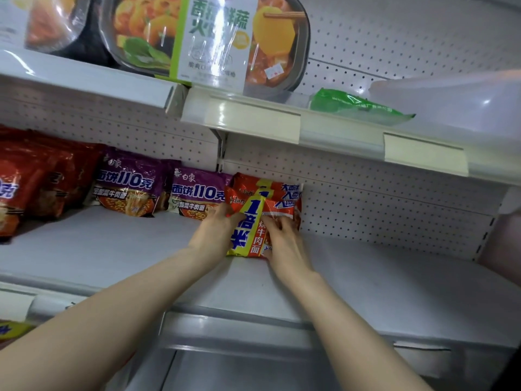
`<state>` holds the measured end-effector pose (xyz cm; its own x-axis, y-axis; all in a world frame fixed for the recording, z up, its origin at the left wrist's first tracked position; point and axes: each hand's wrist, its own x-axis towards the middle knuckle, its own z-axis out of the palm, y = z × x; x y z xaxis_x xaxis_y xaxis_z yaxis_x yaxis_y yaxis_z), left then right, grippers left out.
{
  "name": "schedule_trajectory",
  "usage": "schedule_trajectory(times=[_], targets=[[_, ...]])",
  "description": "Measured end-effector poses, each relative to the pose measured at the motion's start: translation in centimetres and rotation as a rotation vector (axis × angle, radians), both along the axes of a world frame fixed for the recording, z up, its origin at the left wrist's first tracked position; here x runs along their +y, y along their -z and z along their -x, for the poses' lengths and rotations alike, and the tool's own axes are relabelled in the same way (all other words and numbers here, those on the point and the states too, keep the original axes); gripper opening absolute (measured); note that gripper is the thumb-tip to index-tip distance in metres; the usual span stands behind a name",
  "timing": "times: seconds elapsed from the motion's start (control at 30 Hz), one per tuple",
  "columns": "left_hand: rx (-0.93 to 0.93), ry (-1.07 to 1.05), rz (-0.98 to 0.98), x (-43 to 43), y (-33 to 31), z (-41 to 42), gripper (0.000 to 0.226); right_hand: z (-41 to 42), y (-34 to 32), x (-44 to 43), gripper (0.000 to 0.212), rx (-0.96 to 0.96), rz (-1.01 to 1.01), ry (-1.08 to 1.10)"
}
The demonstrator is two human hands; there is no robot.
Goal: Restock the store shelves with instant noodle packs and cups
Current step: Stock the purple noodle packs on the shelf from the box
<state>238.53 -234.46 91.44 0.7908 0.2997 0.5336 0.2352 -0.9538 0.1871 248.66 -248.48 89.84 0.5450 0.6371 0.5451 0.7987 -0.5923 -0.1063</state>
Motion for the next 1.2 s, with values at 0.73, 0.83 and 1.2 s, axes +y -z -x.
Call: schedule_trajectory(times=[0.73, 0.83, 1.2], targets=[[-0.096, 0.047, 0.093, 0.0, 0.5, -1.3, 0.078, -0.6, -0.9, -0.7, 0.08, 0.078, -0.058, 0.049], [-0.14, 0.087, 0.129, -0.6, -0.1, 0.6, 0.078, 1.7, -1.0, -1.4, 0.076, 0.084, -0.108, 0.06], [-0.31, 0.24, 0.234, -1.8, 0.3, 11.5, 0.064, 13.5, -1.5, -3.0, 0.066, 0.084, -0.278, 0.077]])
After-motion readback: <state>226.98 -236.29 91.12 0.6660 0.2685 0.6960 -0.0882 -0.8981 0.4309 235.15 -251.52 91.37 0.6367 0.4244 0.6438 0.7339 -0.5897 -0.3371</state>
